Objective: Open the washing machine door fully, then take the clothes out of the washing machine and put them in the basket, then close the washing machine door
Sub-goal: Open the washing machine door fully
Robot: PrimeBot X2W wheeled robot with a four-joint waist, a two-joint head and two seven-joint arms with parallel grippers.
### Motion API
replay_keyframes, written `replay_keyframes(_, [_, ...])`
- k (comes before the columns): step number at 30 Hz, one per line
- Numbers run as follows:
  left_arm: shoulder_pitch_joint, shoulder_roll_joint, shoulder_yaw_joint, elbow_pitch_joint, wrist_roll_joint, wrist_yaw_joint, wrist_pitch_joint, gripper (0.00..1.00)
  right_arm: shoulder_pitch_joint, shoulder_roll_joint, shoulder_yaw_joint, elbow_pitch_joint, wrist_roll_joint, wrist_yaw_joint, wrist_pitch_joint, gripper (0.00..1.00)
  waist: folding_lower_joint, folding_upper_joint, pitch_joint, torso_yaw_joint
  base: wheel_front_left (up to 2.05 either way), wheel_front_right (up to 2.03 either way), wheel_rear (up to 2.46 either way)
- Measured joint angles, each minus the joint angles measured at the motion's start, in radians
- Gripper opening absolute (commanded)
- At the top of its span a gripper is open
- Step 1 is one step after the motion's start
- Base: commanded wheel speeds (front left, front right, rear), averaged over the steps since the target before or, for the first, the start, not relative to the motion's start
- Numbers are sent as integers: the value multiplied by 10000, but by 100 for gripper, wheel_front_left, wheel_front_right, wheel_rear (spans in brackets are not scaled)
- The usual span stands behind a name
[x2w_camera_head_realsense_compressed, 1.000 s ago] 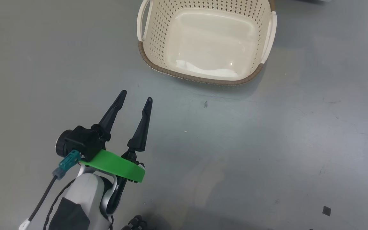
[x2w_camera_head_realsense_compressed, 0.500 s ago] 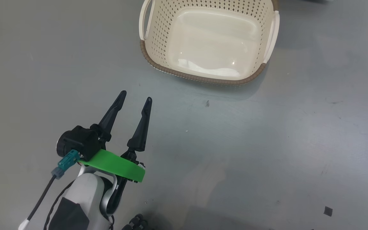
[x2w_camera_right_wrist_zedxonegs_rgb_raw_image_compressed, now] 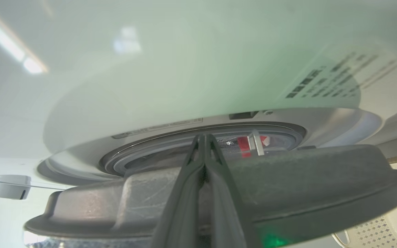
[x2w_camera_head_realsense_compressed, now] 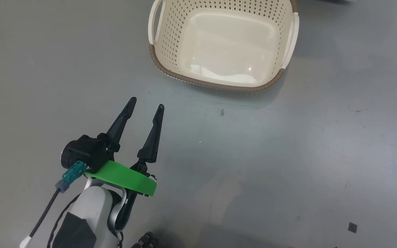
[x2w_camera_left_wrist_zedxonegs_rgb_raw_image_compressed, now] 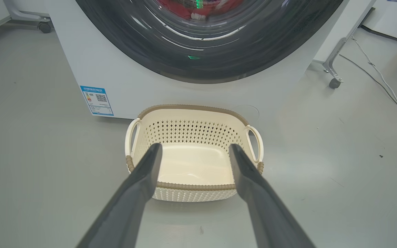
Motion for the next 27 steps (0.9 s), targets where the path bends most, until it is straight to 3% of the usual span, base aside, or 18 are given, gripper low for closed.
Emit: replay_keyframes(27, [-48, 0, 111, 69, 17, 0, 0, 100, 139, -15, -69, 763, 127, 0, 800, 0, 0, 0, -276, -200, 0, 0, 0])
